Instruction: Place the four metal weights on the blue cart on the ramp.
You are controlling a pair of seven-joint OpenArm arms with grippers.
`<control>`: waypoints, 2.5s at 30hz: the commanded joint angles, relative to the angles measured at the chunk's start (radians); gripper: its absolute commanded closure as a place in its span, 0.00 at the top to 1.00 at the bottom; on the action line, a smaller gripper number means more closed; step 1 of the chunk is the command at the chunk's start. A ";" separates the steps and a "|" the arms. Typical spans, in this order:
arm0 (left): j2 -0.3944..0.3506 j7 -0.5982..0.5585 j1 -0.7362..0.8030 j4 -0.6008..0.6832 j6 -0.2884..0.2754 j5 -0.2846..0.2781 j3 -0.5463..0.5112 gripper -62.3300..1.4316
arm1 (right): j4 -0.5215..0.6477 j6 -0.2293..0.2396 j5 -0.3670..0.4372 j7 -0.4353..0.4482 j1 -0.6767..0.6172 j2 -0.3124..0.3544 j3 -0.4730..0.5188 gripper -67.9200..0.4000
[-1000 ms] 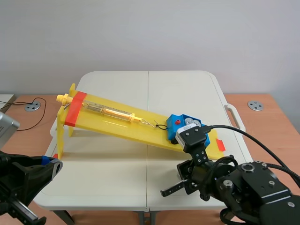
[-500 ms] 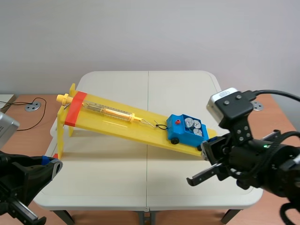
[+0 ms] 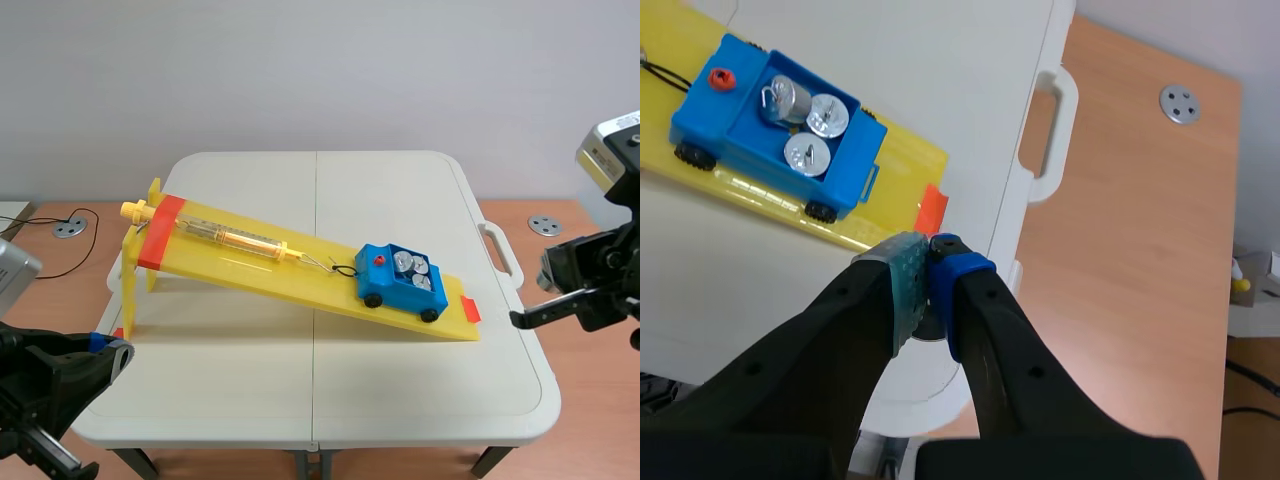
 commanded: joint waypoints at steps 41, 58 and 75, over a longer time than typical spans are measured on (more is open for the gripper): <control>0.008 -0.084 -0.020 0.071 -0.026 -0.070 -0.016 0.08 | -0.387 -0.042 -0.136 0.224 0.487 -0.100 -0.311 0.02; 0.008 -0.084 -0.020 0.071 -0.026 -0.070 -0.016 0.08 | -0.468 -0.042 -0.139 0.248 0.541 -0.139 -0.323 0.02; 0.008 -0.084 -0.020 0.071 -0.026 -0.070 -0.016 0.08 | -0.468 -0.041 -0.139 0.237 0.538 -0.138 -0.322 0.28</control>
